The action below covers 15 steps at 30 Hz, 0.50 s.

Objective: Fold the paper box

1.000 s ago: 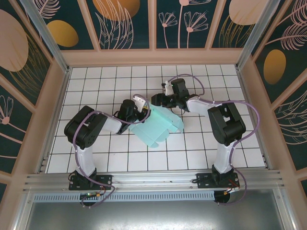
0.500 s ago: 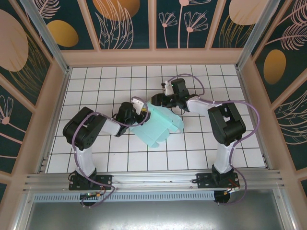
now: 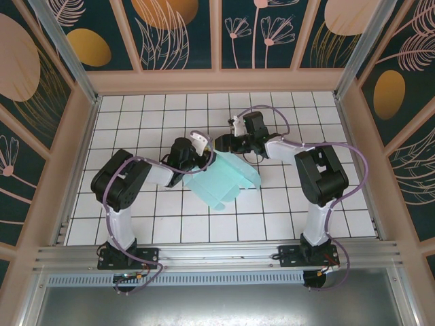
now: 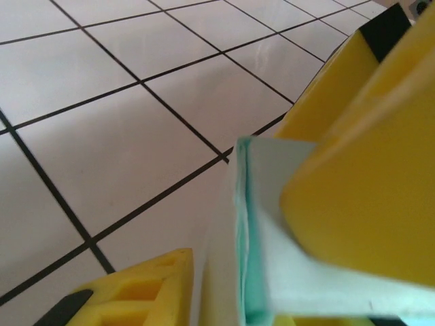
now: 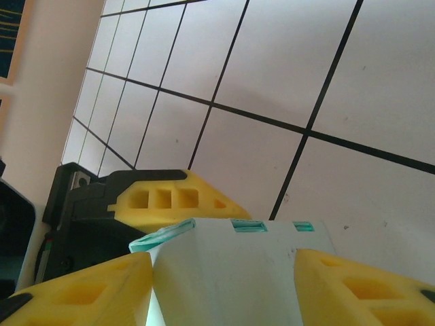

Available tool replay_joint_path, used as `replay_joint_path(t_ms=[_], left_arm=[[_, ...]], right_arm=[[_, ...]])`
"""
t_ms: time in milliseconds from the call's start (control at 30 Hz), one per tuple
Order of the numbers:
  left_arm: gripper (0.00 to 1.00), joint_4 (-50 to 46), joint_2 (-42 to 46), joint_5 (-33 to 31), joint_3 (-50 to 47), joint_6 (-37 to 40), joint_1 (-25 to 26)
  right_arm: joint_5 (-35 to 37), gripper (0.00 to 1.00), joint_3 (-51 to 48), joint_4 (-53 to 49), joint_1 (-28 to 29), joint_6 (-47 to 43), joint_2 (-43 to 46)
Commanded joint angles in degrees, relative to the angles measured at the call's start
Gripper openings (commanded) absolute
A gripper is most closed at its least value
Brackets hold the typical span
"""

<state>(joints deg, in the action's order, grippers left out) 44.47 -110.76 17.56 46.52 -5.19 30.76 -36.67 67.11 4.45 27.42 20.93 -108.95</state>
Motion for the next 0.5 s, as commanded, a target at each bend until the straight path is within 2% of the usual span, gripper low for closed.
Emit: replay_joint_path(t_ms=[0, 200, 367, 467], left_arm=[[0.21, -1.5, -1.7, 2.1, 1.9, 1.1, 0.0], [0.17, -1.5, -2.8, 2.2, 1.7, 1.7, 0.1], [0.29, -0.1, -2.8, 1.8, 0.5, 2.0, 0.1], [0.27, 0.2, -2.5, 1.6, 0.1, 2.2, 0.1]], right_arm=[[-0.7, 0.56, -1.5, -3.0, -0.3, -0.3, -0.5], [-2.1, 0.56, -1.7, -1.6, -0.5, 1.3, -0.4], [-3.3, 0.56, -1.7, -0.5, -1.0, 2.7, -0.6], [-3.9, 0.57, -1.7, -0.3, -1.4, 3.3, -0.5]])
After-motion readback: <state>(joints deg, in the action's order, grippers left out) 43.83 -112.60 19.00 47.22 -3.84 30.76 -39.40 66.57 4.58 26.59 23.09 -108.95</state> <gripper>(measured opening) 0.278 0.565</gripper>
